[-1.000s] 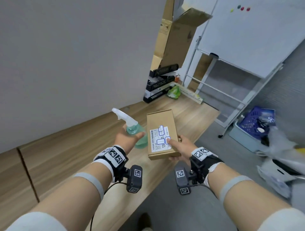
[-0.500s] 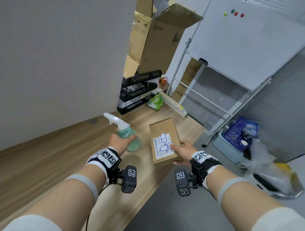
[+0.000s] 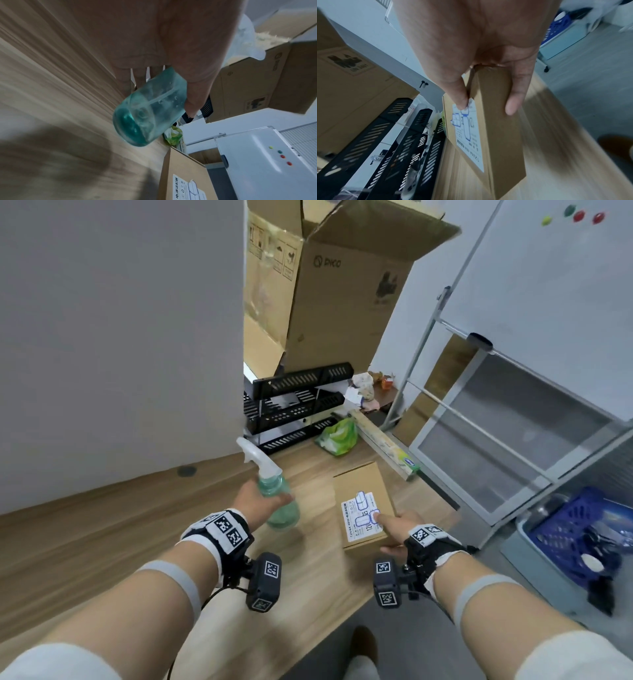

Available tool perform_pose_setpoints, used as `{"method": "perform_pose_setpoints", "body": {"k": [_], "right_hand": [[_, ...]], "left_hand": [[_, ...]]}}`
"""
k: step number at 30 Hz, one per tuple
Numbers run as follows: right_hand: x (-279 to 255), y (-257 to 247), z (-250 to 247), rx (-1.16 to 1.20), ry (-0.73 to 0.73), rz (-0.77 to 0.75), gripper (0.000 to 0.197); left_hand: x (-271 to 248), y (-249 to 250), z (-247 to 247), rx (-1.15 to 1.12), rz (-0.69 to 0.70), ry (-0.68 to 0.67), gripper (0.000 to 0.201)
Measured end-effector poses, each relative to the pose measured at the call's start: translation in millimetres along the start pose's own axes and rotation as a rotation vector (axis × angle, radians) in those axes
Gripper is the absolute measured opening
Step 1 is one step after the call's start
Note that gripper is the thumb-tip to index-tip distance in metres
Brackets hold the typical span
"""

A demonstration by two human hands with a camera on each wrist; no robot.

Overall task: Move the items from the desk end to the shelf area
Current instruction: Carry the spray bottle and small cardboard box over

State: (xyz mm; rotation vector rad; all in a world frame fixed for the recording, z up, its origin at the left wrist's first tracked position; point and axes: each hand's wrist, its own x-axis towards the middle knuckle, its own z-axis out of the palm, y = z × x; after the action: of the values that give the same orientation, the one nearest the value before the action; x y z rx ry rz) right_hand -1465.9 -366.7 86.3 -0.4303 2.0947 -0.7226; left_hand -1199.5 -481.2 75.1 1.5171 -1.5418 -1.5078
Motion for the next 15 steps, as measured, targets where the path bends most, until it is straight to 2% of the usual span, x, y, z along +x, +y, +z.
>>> {"method": "perform_pose_setpoints", "body": {"k": [5,8,10,13,15], "right_hand": [[102.0,-17.4,-51.4,-0.033,-0.073,-0.009,0.048],[146.8,-28.1,-77.0,-0.086,-0.161,0.023,0.039],[174.8,-36.6,-85.7,-0.088,-0.207,0.057,0.039],[216.3,-41.4,-85.7,-0.086,-0.262,0.129,0.054],[232.0,-42.9,-83.7,-0.069,-0.278,0.158,0.046]], "left_hand": [[35.2,28.3,74.8,0.040,-0.051,0.099,0.058],[50.3,40.3,111.6,0.031,-0.090,0.133,0.063],[53.9,46.1,128.8,0.009,-0.112,0.164,0.060],[52.2,51.2,146.8,0.003,-0.134,0.207,0.049],[50.8,50.8,153.6,0.004,-0.167,0.221,0.061]]}}
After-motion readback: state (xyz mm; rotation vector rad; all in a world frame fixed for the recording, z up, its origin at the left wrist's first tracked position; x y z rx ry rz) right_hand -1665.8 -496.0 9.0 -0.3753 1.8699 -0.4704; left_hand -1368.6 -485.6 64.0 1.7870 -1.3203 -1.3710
